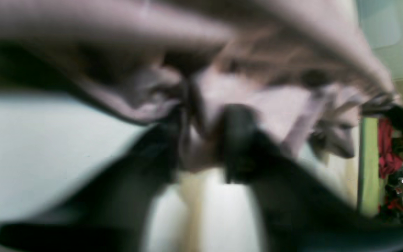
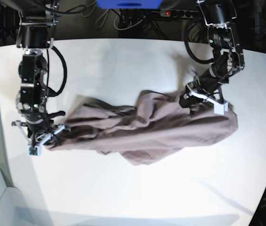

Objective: Layout the t-shirt on the table in an organized manner, then fold the t-shirt properly
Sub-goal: 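Swing the held shirt edges away from the robot and lay it flat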

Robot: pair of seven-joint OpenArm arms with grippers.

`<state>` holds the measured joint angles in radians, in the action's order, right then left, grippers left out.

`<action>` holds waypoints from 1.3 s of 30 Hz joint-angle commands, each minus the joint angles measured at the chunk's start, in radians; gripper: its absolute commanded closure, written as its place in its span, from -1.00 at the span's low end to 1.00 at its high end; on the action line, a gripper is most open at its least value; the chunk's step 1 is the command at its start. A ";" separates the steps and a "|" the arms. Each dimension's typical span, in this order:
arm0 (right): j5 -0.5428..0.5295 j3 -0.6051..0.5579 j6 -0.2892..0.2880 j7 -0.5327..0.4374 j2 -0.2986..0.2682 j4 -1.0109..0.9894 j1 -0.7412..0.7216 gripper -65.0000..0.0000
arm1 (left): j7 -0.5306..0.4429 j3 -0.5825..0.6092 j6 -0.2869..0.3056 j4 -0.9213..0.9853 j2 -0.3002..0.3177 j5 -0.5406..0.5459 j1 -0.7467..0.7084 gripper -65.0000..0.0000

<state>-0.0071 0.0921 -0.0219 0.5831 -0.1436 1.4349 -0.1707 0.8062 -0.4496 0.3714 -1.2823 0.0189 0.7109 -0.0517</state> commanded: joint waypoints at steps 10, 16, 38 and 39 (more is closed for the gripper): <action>0.002 0.002 0.009 -0.022 -0.006 0.014 -0.020 1.00 | 0.026 0.002 -0.018 -0.253 0.006 -0.007 -0.078 0.99; 0.002 0.002 0.009 -0.022 -0.008 0.014 -0.022 1.00 | 0.126 -0.022 -0.010 -0.495 0.011 -0.001 -0.198 0.99; 0.002 0.001 -0.089 -0.016 -0.006 0.074 0.044 1.00 | 0.316 0.013 -0.010 -0.682 0.221 0.319 -0.664 0.99; 0.002 0.001 -0.099 -0.012 -0.004 0.102 0.064 1.00 | 0.316 0.036 -0.010 -0.675 0.220 0.269 -0.649 0.99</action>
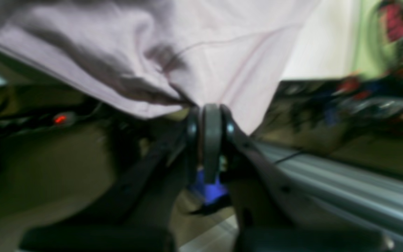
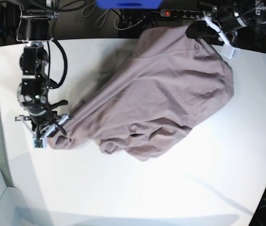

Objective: Layout the t-shirt on the table in an organized manner, then fold the t-shirt properly
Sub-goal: 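Swing the held shirt edges away from the robot and lay it flat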

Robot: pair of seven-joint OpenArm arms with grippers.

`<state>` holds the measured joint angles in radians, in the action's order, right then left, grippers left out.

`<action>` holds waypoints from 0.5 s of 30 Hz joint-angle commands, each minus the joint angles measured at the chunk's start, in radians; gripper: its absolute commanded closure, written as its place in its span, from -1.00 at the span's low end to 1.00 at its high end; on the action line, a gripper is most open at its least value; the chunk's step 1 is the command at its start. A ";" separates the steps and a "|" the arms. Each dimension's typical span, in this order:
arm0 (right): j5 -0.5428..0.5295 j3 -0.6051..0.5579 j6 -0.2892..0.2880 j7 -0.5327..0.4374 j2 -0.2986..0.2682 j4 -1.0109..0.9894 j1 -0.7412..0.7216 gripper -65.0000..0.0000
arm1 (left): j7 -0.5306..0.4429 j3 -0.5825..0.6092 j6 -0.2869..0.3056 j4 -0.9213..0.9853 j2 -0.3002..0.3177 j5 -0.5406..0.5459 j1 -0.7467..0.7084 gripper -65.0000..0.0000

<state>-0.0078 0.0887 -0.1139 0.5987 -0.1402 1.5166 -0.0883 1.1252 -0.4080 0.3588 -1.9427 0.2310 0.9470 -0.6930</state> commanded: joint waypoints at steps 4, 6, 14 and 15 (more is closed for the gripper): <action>0.002 -0.014 -0.014 -0.027 -0.012 0.161 0.084 1.00 | -0.004 0.060 0.003 0.012 -0.011 -0.047 0.023 0.99; 0.004 -0.017 -0.014 -0.027 -0.017 0.252 0.152 1.00 | -0.004 0.073 0.003 0.010 -0.022 -0.050 0.023 0.99; 0.009 -0.010 -0.013 0.089 -0.078 0.496 0.390 1.00 | 0.005 0.071 0.003 0.001 -0.018 -0.044 0.051 0.99; 0.009 -0.010 -0.014 0.112 -0.097 0.493 0.405 1.00 | 0.005 0.071 0.003 0.001 -0.015 -0.044 0.052 0.99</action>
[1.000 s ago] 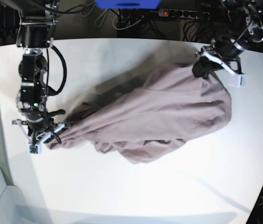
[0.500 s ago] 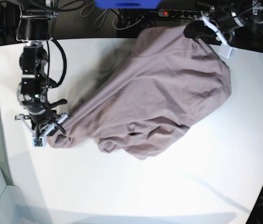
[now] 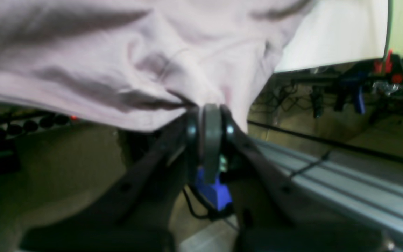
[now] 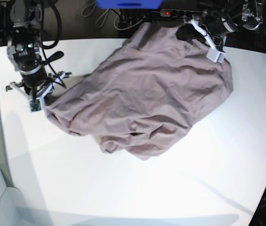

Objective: Layout the t-shirt on the table in an organized manner, then fold the t-shirt properly
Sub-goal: 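Swing the held shirt edges away from the robot and lay it flat, then release the shirt and move the right gripper toward the hem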

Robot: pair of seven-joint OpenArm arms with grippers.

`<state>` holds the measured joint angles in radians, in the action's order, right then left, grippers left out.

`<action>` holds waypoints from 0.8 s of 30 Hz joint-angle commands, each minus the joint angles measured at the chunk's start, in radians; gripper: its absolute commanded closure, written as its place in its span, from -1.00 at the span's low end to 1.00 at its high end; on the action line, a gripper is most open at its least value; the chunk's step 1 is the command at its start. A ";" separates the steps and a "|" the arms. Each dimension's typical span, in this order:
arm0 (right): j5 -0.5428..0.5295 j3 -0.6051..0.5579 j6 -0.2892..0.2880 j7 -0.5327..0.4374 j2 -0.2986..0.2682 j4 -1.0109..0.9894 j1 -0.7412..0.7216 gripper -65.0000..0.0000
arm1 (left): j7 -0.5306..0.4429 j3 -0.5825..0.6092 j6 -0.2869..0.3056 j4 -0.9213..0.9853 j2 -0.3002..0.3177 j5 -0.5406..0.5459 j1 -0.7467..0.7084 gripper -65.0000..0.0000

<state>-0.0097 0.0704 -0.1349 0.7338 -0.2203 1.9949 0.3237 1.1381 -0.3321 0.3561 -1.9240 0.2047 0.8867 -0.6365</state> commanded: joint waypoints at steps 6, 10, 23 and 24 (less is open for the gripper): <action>0.010 0.009 0.005 0.086 -0.110 0.001 0.041 1.00 | -0.008 -0.006 0.005 -0.018 0.016 0.016 0.014 0.99; 0.010 0.010 0.004 0.120 -0.141 0.001 0.045 1.00 | -0.011 -0.006 0.005 -0.019 0.037 0.012 0.016 0.99; 0.010 0.012 -0.039 0.120 -0.146 0.004 0.039 0.10 | -0.017 -0.068 0.005 -0.019 0.068 0.016 0.039 0.39; 0.010 0.012 -0.039 0.120 -0.147 0.004 0.038 0.10 | -0.017 -0.072 0.005 -0.019 0.068 0.016 0.036 0.24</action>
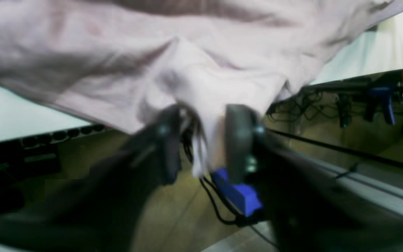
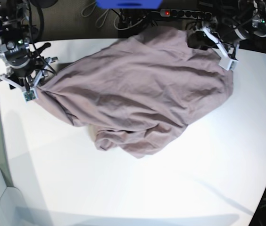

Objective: Layout the t-shirt on the table in an organized manner, then fold the t-shirt properly
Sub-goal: 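Release the shirt and move the right gripper toward the hem, then grasp the shirt hem corner with the right gripper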

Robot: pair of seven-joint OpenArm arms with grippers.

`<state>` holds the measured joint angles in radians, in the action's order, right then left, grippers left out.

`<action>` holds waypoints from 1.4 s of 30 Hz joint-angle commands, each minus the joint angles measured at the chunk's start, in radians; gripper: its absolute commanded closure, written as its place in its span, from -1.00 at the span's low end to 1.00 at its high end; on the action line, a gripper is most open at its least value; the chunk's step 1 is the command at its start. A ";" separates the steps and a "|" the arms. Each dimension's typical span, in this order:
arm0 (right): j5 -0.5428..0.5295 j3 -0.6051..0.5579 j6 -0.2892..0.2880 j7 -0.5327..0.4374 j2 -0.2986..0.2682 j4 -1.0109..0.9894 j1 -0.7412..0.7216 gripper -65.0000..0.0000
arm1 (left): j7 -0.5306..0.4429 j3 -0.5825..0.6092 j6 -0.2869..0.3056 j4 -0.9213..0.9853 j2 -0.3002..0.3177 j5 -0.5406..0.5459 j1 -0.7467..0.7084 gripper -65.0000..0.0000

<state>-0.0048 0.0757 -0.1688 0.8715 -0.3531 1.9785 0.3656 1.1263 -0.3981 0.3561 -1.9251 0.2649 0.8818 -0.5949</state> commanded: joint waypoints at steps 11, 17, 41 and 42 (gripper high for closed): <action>0.004 0.169 -0.010 -0.021 -0.010 0.025 -0.110 0.10 | -0.005 -0.267 0.005 -0.015 0.004 0.251 0.082 -0.10; -0.001 0.146 -0.053 -0.016 0.006 0.008 -0.244 0.09 | -0.005 -0.319 0.002 0.075 -0.031 0.176 0.244 -0.11; 0.002 -0.196 -0.214 0.027 0.309 -0.881 -0.962 0.09 | -0.070 -0.206 0.004 0.237 -0.218 -0.369 0.467 -0.09; 0.002 -0.196 -0.214 0.019 0.312 -0.901 -0.969 0.09 | -0.088 -0.206 0.004 0.238 -0.218 -0.384 0.465 -0.09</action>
<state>0.0013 -0.1219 -0.3855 0.9096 -0.0429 1.0615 -0.5674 1.0496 -0.6029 0.3595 -1.6730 0.0383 0.4881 -0.1356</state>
